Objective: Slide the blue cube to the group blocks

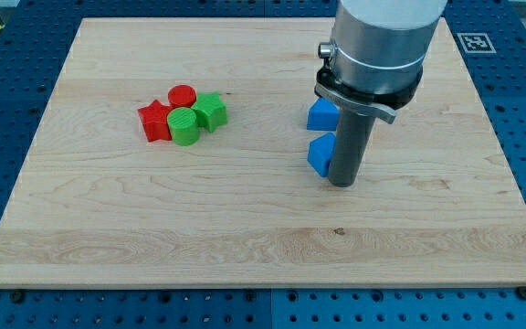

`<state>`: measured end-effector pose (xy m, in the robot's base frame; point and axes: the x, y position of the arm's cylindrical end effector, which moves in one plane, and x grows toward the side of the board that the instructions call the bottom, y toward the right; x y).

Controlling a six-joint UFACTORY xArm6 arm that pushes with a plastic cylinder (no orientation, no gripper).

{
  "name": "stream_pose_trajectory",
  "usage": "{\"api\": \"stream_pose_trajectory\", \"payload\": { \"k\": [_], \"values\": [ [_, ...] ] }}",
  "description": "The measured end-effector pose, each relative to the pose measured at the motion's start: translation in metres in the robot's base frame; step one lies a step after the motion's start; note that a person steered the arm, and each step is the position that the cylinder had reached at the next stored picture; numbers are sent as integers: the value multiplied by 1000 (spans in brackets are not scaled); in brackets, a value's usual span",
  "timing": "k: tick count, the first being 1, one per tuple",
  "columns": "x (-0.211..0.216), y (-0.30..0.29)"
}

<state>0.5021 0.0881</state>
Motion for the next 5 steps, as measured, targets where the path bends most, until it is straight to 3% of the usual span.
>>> {"api": "stream_pose_trajectory", "payload": {
  "k": [2,4,5],
  "values": [
    [-2,-7],
    [8,-63],
    [7,-53]
  ]
}}
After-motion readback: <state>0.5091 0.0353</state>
